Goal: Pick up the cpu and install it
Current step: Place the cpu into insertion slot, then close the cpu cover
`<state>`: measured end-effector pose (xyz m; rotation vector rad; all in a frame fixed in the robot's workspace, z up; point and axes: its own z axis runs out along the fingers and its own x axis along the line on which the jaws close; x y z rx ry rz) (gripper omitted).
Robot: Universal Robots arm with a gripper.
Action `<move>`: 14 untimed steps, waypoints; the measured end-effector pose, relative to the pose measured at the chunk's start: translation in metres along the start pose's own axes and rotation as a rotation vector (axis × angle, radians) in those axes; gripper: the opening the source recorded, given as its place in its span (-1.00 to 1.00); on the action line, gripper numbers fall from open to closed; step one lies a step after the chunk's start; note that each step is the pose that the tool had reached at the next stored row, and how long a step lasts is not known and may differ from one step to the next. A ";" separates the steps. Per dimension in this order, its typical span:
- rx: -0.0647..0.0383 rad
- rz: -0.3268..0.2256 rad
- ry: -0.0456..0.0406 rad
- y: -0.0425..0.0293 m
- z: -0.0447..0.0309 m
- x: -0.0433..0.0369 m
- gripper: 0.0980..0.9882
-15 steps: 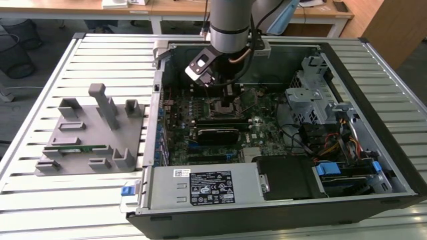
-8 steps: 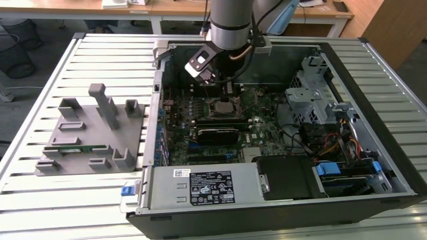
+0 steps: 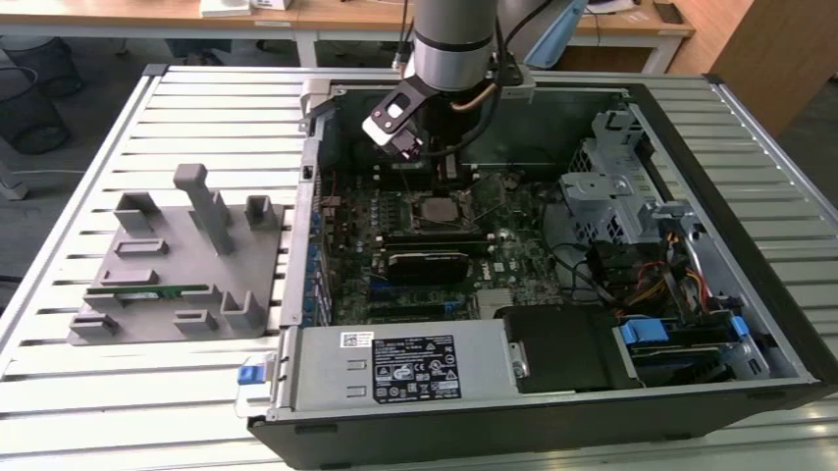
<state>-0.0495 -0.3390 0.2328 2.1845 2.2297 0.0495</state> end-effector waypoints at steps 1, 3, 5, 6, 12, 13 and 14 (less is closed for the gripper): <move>0.000 0.000 0.0000 0.0000 -0.0006 0.0000 -0.98; 0.001 0.000 -0.0001 0.0001 -0.0018 0.0000 -0.98; 0.001 0.000 0.0000 0.0001 -0.0029 0.0000 -0.98; 0.001 0.000 0.0000 0.0001 -0.0036 0.0000 -0.98; 0.004 0.000 0.0001 0.0003 -0.0087 0.0001 -0.98; 0.005 0.000 0.0000 0.0004 -0.0096 0.0001 -0.98; 0.006 0.000 0.0001 0.0004 -0.0106 0.0001 -0.98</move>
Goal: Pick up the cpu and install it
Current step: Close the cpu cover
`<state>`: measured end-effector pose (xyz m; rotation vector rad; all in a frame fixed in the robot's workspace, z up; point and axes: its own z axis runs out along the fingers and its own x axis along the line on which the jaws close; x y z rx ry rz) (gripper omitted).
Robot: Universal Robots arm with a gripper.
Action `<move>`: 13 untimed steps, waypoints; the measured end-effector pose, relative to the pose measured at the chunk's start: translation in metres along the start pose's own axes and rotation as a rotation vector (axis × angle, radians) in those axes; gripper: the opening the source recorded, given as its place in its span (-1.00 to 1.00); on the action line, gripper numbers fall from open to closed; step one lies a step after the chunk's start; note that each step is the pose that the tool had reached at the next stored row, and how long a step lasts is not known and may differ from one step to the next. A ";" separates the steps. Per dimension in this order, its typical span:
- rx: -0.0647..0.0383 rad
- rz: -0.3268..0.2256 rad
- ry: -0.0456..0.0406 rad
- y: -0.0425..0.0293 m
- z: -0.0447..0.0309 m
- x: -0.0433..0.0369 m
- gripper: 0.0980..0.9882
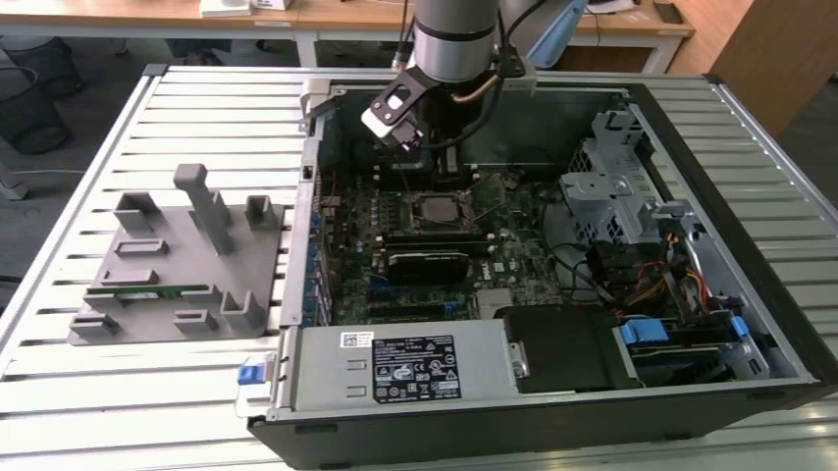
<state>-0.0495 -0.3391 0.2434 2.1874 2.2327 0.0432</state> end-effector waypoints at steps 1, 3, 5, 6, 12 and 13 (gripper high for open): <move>0.001 0.000 0.0000 0.0001 -0.0011 0.0000 -0.98; 0.003 0.000 0.0000 0.0002 -0.0038 0.0001 -0.98; 0.006 0.000 0.0001 0.0003 -0.0072 0.0001 -0.98; 0.007 0.000 0.0001 0.0003 -0.0090 0.0001 -0.98; 0.013 0.000 0.0003 0.0007 -0.0185 0.0002 -0.98; 0.015 0.000 0.0002 0.0007 -0.0201 0.0002 -0.98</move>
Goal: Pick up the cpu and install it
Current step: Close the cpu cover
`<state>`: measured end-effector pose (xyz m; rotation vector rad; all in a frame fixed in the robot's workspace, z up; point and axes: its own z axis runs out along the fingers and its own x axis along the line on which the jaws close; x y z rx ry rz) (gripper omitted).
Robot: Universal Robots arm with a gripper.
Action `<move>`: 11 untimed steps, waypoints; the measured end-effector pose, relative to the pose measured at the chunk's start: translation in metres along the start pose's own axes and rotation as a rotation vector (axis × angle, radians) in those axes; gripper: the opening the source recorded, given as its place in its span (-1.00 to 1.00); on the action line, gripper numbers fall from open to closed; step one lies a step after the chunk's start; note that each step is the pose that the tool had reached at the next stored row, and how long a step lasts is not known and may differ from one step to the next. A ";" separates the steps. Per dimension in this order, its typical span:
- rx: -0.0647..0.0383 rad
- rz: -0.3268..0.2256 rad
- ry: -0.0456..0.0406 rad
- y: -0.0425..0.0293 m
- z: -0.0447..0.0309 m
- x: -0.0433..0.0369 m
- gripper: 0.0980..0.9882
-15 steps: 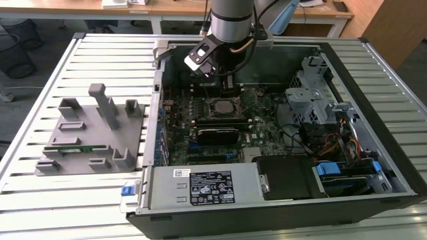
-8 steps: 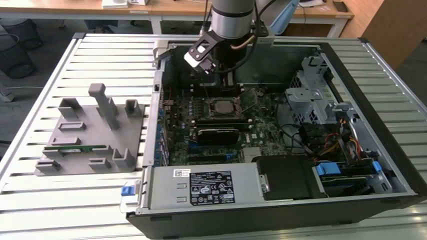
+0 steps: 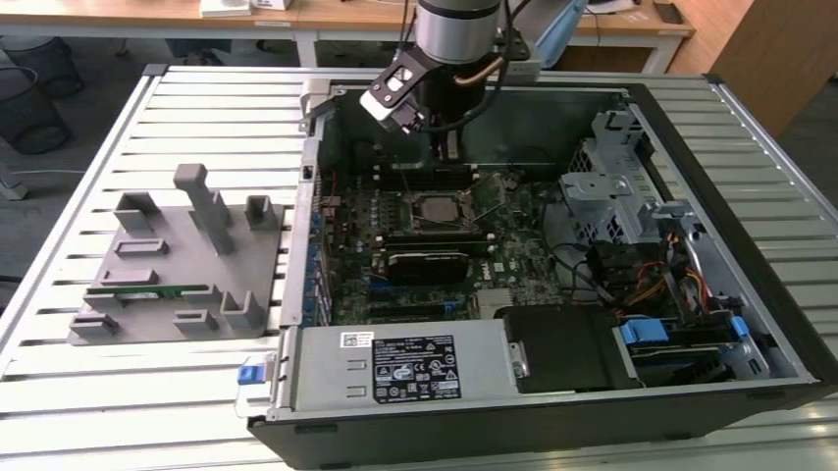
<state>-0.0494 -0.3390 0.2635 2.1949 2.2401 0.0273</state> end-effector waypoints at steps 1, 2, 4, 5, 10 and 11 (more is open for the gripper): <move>0.001 0.000 0.0000 0.0000 -0.0016 0.0000 -0.98; 0.002 0.000 0.0001 0.0001 -0.0025 -0.0001 -0.98; 0.003 0.000 0.0004 0.0000 -0.0026 -0.0017 -0.98; 0.003 0.000 0.0002 0.0000 -0.0027 -0.0032 -0.98; 0.003 0.000 0.0002 -0.0002 -0.0028 -0.0107 -0.98; 0.003 0.000 0.0002 -0.0002 -0.0028 -0.0121 -0.98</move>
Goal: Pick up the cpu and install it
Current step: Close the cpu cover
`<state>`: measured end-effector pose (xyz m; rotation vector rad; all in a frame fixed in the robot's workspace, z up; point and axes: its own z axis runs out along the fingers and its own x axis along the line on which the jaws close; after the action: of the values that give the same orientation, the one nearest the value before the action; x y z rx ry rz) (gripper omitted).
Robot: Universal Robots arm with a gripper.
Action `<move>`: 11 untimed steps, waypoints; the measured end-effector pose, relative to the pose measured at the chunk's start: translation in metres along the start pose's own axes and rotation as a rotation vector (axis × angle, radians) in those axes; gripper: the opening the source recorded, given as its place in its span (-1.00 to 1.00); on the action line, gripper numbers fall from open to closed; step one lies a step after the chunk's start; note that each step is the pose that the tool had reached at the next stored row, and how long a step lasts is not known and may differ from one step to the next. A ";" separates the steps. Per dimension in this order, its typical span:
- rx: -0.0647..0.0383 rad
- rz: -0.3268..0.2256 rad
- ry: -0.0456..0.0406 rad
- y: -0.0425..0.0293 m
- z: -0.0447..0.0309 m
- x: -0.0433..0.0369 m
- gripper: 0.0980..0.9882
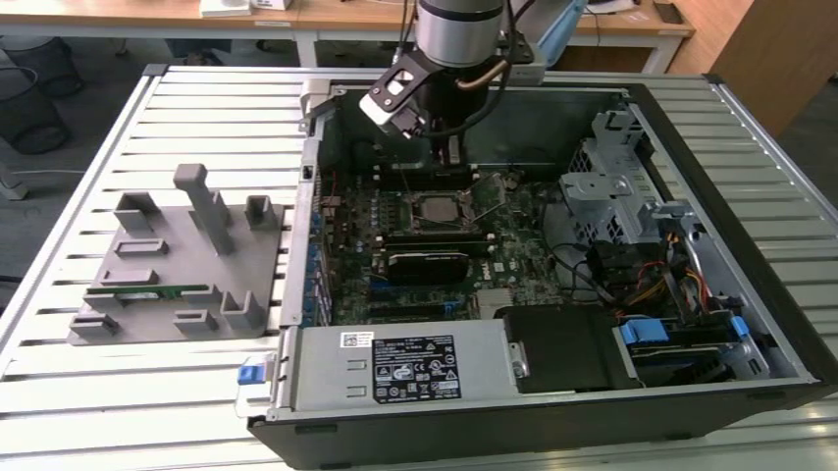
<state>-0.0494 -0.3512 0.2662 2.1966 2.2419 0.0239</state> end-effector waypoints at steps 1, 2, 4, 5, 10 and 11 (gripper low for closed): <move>0.000 0.000 0.0000 0.0001 0.0000 -0.0007 -0.98; 0.000 0.000 0.0000 0.0012 0.0000 -0.0009 -0.98; 0.001 0.000 0.0000 0.0051 0.0001 -0.0011 -0.98; 0.002 0.000 0.0000 0.0075 0.0001 -0.0012 -0.98; 0.003 0.000 0.0092 0.0122 -0.0012 -0.0012 -0.98; 0.003 0.000 0.0112 0.0123 -0.0027 -0.0012 -0.98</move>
<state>-0.0371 -0.3522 0.2691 2.2029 2.2492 0.0335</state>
